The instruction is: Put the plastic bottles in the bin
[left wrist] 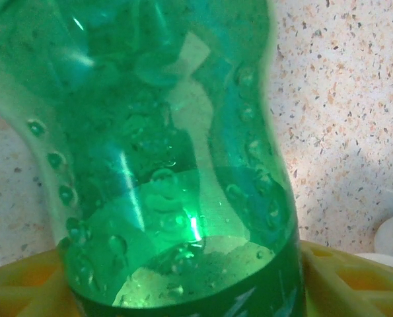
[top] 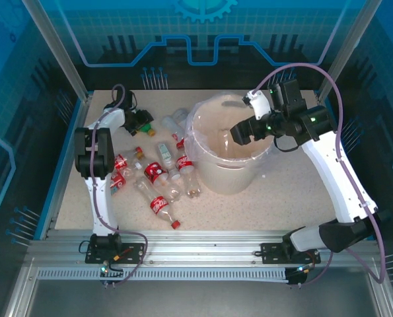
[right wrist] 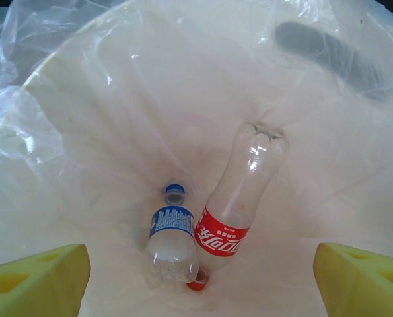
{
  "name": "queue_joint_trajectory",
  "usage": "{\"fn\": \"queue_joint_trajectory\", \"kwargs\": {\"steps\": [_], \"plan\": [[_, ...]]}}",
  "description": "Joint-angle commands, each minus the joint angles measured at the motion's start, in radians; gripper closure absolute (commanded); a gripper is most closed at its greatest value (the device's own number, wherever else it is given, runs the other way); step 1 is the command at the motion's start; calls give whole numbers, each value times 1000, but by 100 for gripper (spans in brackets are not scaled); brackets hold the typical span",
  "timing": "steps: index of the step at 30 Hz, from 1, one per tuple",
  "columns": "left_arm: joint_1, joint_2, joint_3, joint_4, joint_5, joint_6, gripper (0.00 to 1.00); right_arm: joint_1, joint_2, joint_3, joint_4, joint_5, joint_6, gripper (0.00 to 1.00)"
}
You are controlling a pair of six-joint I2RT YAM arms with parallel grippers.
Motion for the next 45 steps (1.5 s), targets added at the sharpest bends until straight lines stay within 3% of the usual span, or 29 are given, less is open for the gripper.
{"fn": "queue_joint_trajectory", "kwargs": {"steps": [1, 7, 18, 27, 33, 41, 45], "plan": [[-4, -108, -15, -10, 30, 33, 36, -30, -23, -22, 63, -45, 55, 12], [-5, -215, -37, -6, 88, 66, 40, -44, -36, -50, 113, -90, 93, 12], [-21, -456, -130, 76, 398, 229, 52, -48, -12, -34, 241, -169, 188, 13], [-72, -632, -237, 222, 594, 281, 54, 17, 55, 40, 442, -248, 292, 13], [-112, -739, -345, 354, 661, 323, 54, 84, 167, 141, 510, -271, 350, 13], [-165, -807, -404, 358, 784, 386, 55, 131, 302, 230, 573, -333, 407, 9], [-190, -823, -419, 339, 792, 416, 54, 157, 359, 270, 583, -354, 417, 7]]}}
